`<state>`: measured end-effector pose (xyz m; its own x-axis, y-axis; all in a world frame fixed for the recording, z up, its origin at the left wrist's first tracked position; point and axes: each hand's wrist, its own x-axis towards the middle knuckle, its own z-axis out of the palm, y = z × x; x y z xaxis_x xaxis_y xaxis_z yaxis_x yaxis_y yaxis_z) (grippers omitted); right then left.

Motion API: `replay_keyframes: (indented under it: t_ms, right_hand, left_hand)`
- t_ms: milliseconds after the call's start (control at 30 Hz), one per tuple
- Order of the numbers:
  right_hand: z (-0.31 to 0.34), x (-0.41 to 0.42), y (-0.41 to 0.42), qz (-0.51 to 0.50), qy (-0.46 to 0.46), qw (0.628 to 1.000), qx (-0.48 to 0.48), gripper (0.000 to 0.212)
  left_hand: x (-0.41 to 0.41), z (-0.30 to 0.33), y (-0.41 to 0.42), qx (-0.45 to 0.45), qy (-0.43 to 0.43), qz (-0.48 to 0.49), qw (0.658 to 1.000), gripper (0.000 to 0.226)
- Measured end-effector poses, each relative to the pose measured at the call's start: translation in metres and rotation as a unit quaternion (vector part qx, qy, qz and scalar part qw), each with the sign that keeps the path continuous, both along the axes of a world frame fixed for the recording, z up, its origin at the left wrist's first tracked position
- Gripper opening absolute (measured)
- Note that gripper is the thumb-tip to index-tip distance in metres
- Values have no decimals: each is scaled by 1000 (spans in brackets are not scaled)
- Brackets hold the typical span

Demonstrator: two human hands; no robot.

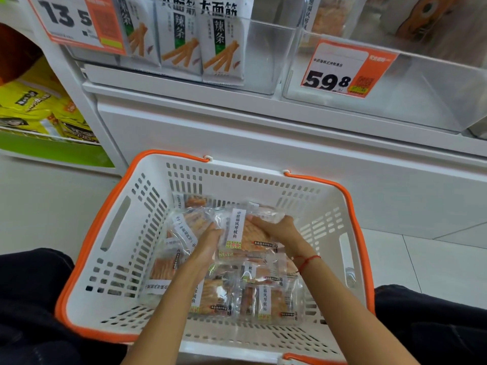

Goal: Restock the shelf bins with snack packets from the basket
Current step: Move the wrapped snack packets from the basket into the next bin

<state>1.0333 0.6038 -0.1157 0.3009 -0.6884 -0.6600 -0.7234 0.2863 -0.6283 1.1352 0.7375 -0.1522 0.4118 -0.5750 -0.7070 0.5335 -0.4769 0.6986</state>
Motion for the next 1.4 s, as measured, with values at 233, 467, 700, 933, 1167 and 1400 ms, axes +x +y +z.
replay_keyframes:
  t_ms: [233,467,700,933,1167,1400]
  right_hand:
    - [22,-11,-1,33,-7,999,37,57]
    - [76,-6,-15,159,-90,977,-112,47]
    - [180,-17,-30,332,-156,926,-94,19]
    - [240,-41,-37,315,-291,865,-261,59]
    - [271,-52,-52,277,-321,693,-583,46]
    - [290,-38,-105,198,-294,647,-675,41]
  left_hand:
    - [-16,52,-25,-57,-60,11,997,47]
    - [-9,91,-18,-86,-129,-131,979,65]
    - [1,141,-26,-143,-238,-95,956,65]
    - [4,211,-35,-305,-339,-75,887,31]
    - [9,270,-64,-371,-514,23,773,36]
    - [30,327,-128,-359,-622,23,695,36]
